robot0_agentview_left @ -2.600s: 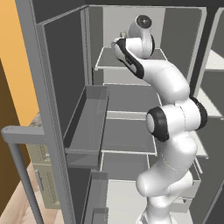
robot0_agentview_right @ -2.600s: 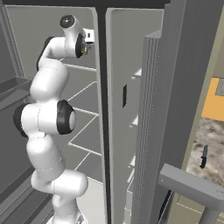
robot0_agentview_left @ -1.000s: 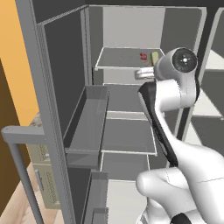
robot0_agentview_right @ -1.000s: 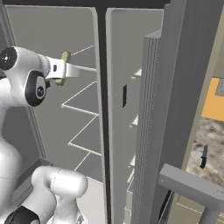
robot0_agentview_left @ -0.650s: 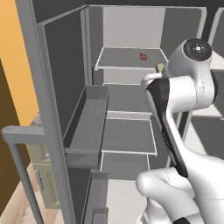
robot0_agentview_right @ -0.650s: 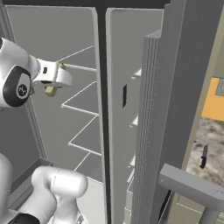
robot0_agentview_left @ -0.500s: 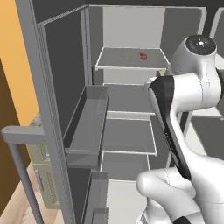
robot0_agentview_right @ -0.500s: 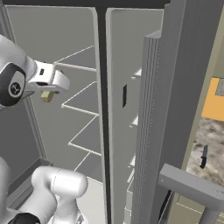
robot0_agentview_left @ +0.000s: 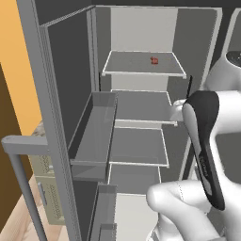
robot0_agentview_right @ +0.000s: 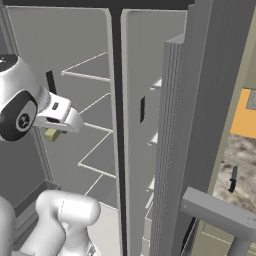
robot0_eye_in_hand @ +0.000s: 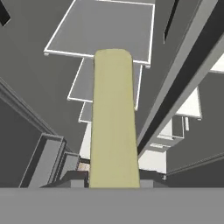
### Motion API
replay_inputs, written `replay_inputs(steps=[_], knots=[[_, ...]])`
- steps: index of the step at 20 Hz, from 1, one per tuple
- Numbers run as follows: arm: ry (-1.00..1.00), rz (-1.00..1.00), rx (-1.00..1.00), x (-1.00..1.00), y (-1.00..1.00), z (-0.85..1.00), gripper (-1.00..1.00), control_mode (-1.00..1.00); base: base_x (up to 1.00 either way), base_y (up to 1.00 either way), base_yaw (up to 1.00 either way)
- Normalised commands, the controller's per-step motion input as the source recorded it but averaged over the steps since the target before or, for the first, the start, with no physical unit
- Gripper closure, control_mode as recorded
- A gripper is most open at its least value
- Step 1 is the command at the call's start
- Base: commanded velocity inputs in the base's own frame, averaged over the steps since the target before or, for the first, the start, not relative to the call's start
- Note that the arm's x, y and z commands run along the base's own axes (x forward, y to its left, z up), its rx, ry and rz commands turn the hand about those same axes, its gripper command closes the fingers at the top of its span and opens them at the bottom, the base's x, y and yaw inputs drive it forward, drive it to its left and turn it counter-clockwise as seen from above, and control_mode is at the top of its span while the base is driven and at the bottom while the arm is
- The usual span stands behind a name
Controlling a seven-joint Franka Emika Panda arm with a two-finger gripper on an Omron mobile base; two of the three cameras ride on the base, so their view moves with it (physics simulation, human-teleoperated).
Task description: Retrieve the butter from the fridge and place it on a plate on the dining table. Then retrieve the butter knife by the fridge and place it near the plate.
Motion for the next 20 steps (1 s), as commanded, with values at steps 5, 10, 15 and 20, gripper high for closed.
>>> replay_inputs(steps=[5,10,15,20], knots=[[0.20,-0.01,-0.01,0.00,-0.02,-0.53,1.00,-1.00,0.00,0.00,0.00],[0.05,0.00,0.00,0.00,0.00,-0.26,1.00,-1.00,0.00,0.00,0.00],[0.00,0.00,0.00,0.00,0.00,0.00,1.00,-1.00,0.00,0.00,0.00],[0.00,0.00,0.00,-0.06,0.00,0.00,1.00,1.00,-0.20,0.00,-0.01]])
